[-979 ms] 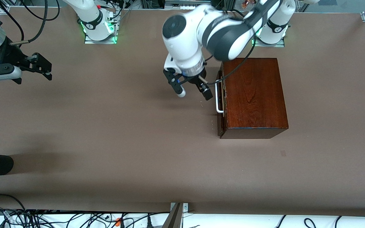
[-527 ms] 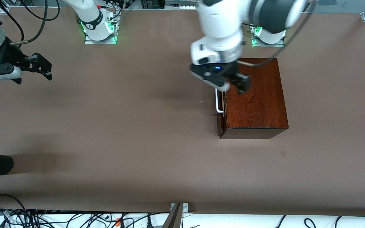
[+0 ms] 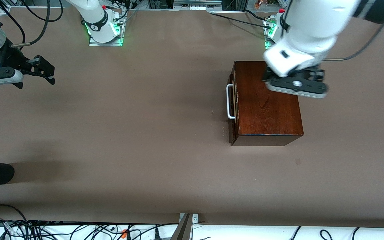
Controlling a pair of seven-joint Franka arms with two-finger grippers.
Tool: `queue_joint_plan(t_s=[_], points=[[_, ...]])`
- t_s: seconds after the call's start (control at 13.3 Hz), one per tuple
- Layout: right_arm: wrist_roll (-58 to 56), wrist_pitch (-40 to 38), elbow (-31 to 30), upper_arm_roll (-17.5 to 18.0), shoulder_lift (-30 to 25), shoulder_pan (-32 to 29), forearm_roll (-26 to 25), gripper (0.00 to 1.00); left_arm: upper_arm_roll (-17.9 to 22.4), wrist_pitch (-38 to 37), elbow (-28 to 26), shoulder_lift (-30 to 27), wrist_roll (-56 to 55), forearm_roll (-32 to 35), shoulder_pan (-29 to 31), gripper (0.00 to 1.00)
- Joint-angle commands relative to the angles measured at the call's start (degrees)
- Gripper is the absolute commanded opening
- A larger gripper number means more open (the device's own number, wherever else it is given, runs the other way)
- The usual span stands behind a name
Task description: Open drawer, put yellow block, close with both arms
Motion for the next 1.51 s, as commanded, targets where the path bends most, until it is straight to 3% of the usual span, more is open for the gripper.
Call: queue_joint_plan(t_s=[0.0,0.45,0.6,0.75,1.43], points=[[0.3,-0.7,0.8,0.1,0.0,0.2,-0.6,1.00,5.5,-1.5,-2.7,-2.9,-0.5,-4.5,2.2,1.00],[0.3,-0.8,0.8,0.1,0.0,0.2,-0.6,1.00,18.4,2.2,-12.0,-9.0,9.0,-12.6,1.9,1.00],[0.3,-0.8,0.8,0.1,0.0,0.2,-0.7,1.00,21.1,7.5,-19.2,-13.2,13.3,-14.1,1.9,1.00],[0.3,-0.8,0.8,0.1,0.0,0.2,-0.6,1.00,21.9,11.2,-25.0,-16.5,13.5,-14.5,1.9,1.00],[0.3,-0.8,0.8,0.1,0.0,0.2,-0.6,1.00,21.3,10.9,-24.3,-16.3,12.8,-14.1,2.1,1.00]])
